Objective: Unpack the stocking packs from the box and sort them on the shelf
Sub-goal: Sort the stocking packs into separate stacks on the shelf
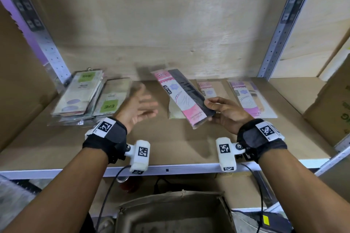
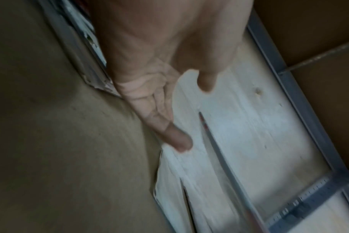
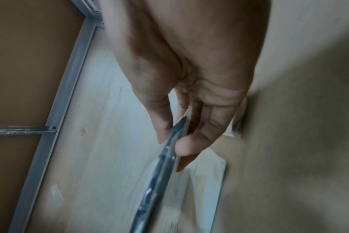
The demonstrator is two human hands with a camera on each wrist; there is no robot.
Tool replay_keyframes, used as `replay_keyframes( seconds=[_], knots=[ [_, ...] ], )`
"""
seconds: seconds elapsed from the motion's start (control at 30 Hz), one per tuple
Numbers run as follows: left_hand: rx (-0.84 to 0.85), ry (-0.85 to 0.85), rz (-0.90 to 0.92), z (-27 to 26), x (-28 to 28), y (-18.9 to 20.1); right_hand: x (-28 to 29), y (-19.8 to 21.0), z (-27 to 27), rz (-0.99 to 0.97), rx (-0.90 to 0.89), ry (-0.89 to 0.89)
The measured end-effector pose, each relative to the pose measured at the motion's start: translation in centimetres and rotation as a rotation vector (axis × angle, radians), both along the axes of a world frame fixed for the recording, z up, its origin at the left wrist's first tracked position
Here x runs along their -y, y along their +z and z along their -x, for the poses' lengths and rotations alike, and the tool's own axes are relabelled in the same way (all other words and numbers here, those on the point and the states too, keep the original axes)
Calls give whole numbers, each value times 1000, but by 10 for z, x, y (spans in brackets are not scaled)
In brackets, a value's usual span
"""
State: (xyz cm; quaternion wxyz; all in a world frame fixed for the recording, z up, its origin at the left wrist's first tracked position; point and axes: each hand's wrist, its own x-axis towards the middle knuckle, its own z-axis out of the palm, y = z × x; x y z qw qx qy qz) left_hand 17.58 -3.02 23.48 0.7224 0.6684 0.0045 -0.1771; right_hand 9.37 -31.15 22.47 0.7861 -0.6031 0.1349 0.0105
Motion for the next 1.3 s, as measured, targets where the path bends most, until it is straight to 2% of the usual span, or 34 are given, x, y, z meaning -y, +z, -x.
replay_keyframes(
  seconds=[0.13, 0.2, 0.27, 0.4, 0.53, 0.7, 0.77, 0.93, 1.1, 1.3],
  knots=[
    [-37, -337, -172, 22, 11, 0, -19, -5, -3, -54, -34, -14],
    [-33, -393, -167, 30, 14, 1, -32, -8, -5, -28, -50, -18],
    [6, -352, -185, 33, 14, 2, -44, -8, -8, 8, -72, -30],
    [99, -240, -357, 24, 6, 10, -66, -3, -23, 91, -114, -18],
    [176, -64, -478, 9, -8, 15, -87, 5, -50, 378, -147, -20],
    [234, 54, -787, -5, -20, 22, -115, 12, -83, 581, -185, 19],
    [227, 70, -875, -8, -20, 20, -125, 11, -91, 671, -215, 48],
    [224, 36, -1011, -9, -19, 17, -141, 12, -96, 1050, -248, 96],
    [229, 26, -1082, -10, -18, 18, -150, 15, -95, 1128, -249, 134],
    [234, 15, -1095, -10, -17, 18, -150, 15, -94, 1110, -232, 157]
  ],
)
